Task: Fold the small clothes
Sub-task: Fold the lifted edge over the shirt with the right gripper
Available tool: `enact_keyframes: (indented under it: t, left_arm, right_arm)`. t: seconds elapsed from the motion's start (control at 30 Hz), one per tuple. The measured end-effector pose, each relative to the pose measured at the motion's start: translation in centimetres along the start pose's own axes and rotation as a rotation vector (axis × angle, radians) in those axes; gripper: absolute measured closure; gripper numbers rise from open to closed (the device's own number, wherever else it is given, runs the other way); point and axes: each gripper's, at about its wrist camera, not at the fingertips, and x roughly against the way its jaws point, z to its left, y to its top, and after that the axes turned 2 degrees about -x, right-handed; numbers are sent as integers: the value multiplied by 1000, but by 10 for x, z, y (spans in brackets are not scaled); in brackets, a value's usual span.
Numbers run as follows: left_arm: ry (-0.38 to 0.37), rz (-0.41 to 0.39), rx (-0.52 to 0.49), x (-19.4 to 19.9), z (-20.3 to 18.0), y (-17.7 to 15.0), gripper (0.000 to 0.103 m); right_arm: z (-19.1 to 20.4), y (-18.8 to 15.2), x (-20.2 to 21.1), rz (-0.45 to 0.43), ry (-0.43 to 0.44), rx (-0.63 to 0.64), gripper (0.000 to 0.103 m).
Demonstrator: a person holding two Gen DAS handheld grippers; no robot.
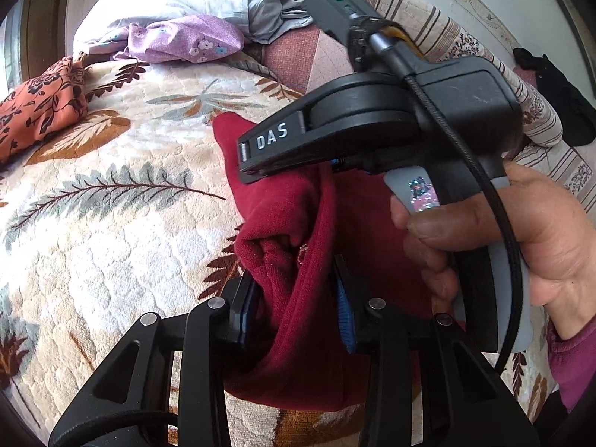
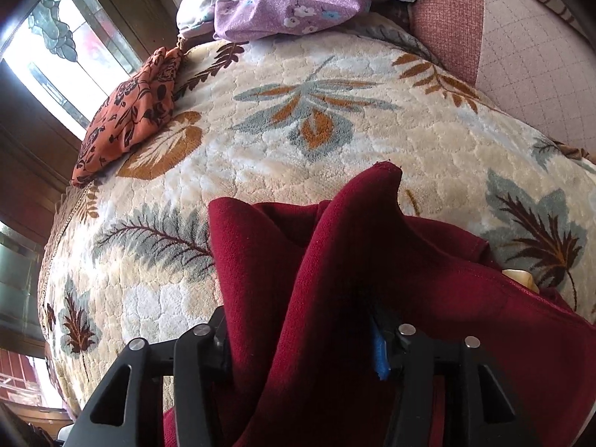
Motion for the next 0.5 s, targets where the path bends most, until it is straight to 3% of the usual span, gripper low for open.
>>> enact_keyframes:
  t: [0.17,0.27,0.37,0.5]
  left_arm:
    - [-8,10,24,0,1,-1,68]
    - [-18,2,28,4,-4,-2,69]
    - [-17,10,33,8,-12,0,77]
    - [32,29,20,13,-28,1,81]
  right_arm:
    - [-3,-8,20,-48,19,-9,74]
    - [-8,-14,33,-77,41,-24,78]
    - [-12,-19,47,-111,55,-44,81]
    - [-18,-28,62,-146,74,-74,83]
